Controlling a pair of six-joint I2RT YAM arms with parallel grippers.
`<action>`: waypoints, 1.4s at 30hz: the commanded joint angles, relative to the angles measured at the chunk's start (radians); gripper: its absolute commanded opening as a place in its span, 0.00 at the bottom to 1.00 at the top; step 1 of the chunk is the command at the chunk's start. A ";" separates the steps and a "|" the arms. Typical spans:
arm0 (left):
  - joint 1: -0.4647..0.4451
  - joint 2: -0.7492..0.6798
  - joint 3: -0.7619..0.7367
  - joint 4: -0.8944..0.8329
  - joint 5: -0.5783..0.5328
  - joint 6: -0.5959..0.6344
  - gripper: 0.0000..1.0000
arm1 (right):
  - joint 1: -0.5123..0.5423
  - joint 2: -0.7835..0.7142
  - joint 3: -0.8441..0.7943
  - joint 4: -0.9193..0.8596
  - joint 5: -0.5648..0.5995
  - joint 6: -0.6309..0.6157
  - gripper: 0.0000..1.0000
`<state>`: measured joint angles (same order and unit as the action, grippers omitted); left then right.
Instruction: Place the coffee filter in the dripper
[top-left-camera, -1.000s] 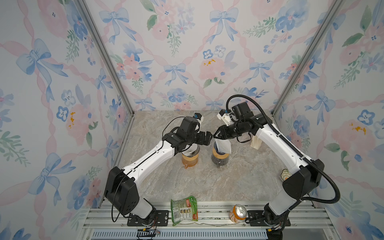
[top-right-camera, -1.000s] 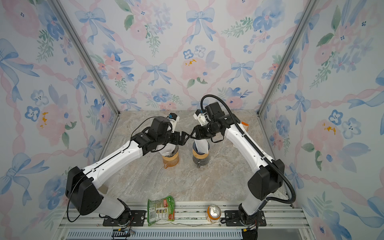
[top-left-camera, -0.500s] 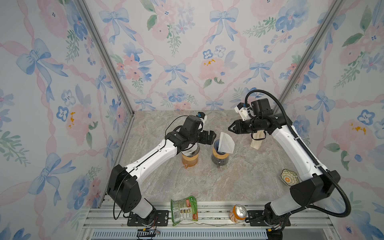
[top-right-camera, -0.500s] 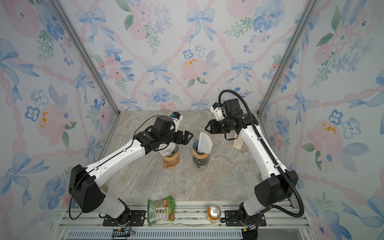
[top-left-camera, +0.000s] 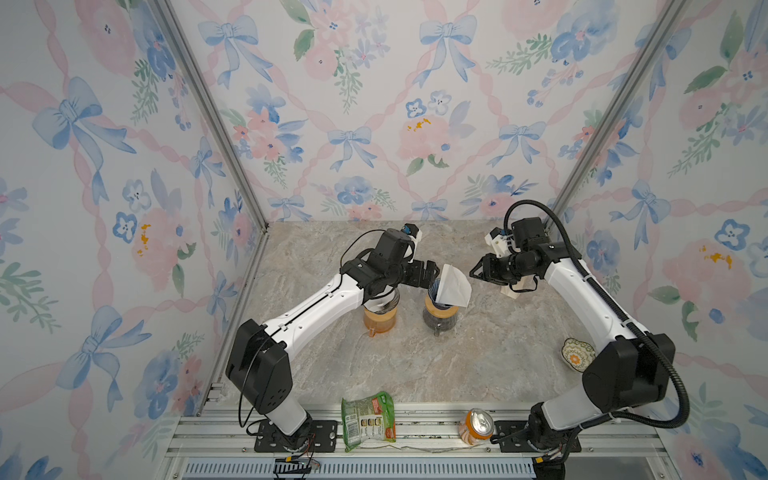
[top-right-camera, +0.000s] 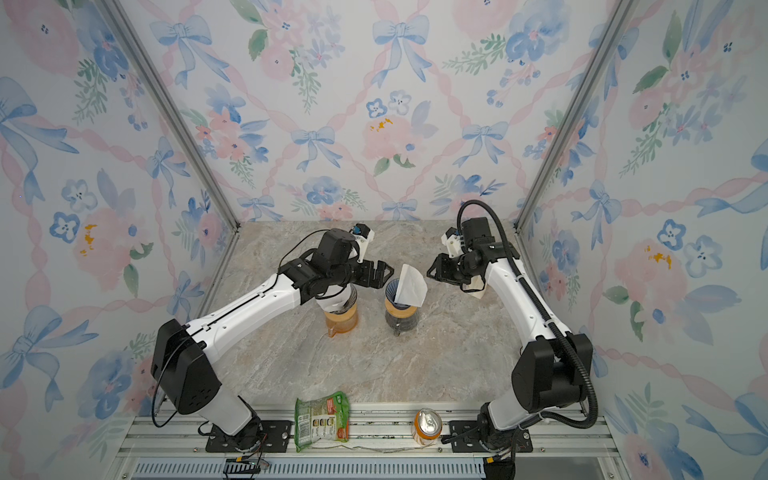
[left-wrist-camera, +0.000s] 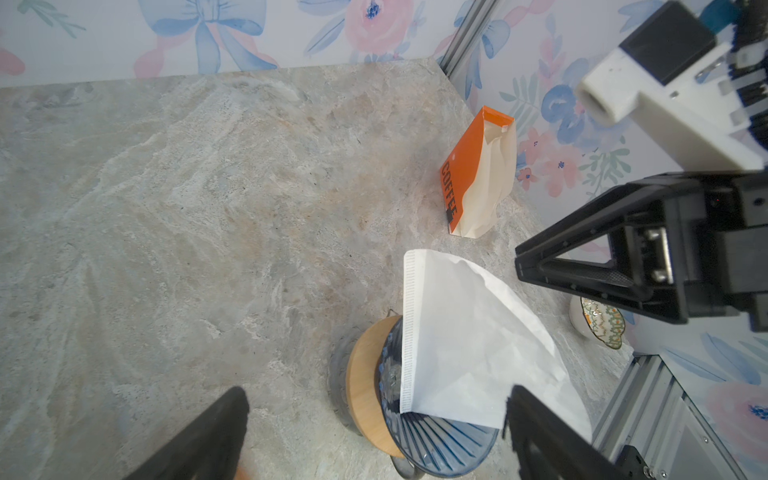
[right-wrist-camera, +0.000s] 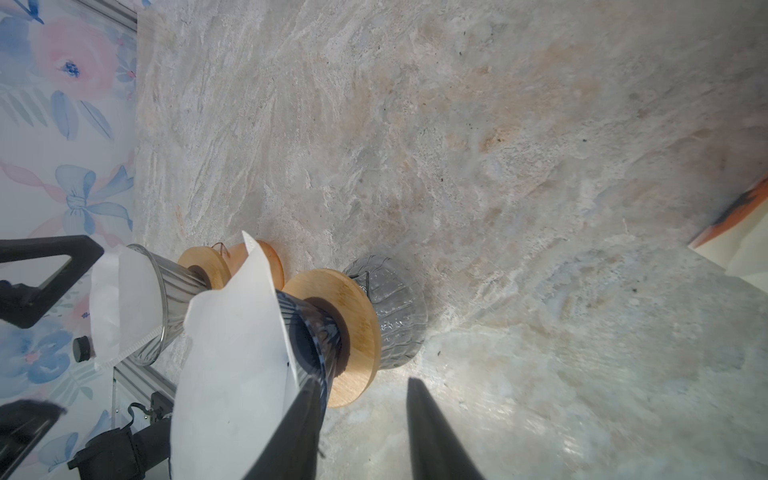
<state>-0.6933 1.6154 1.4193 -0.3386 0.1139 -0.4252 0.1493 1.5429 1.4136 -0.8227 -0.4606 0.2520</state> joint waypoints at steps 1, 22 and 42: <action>-0.006 0.018 0.030 0.003 0.017 -0.015 0.98 | -0.013 -0.029 -0.019 0.059 -0.085 0.022 0.37; -0.014 0.031 0.043 0.001 0.014 -0.015 0.98 | 0.063 0.027 -0.025 0.003 -0.147 -0.015 0.32; -0.014 0.033 0.054 0.002 0.016 0.003 0.96 | 0.265 -0.038 0.038 -0.047 0.209 0.054 0.00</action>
<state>-0.7010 1.6337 1.4387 -0.3386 0.1207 -0.4248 0.3794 1.5475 1.4315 -0.8532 -0.3614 0.2638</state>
